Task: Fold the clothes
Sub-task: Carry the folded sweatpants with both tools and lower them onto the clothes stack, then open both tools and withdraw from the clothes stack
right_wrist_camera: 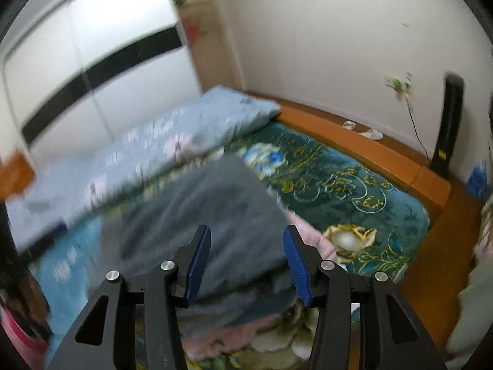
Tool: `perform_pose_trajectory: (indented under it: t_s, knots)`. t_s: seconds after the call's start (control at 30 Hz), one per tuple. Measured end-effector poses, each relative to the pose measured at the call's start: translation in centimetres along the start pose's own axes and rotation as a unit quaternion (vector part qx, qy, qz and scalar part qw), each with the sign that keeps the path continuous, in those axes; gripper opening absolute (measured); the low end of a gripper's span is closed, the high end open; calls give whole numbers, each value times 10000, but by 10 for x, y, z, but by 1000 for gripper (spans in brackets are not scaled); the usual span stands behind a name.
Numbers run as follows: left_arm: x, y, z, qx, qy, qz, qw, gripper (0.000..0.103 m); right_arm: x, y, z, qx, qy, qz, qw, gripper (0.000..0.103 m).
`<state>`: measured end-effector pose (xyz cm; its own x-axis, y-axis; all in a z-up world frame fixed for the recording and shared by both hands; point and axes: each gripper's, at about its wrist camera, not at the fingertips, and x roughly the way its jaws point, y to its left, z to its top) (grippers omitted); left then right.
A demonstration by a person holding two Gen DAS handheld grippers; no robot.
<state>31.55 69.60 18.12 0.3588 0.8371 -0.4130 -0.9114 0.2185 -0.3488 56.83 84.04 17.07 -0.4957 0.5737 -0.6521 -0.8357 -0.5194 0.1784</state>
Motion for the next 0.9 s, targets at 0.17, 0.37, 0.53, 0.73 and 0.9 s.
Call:
perform_pose_trajectory:
  t_s: [0.17, 0.37, 0.53, 0.73, 0.9]
  knots:
    - [43, 6, -15, -125, 481, -75, 9987, 58, 30, 1, -23, -123, 338, -114, 9993, 50]
    - [61, 11, -41, -27, 734, -77, 9973, 59, 47, -8, -36, 214, 311, -12, 9993, 53]
    - [36, 13, -39, -356, 665, -5, 9972, 60, 36, 3, -39, 275, 162, -473, 9984, 54]
    - [-17, 8, -76, -244, 403, 241, 9986, 69, -6, 43, -82, 310, -304, -1022, 9938, 54]
    - [-30, 3, -105, -296, 590, 516, 9965, 73, -26, 73, -129, 366, -616, -1512, 9859, 67]
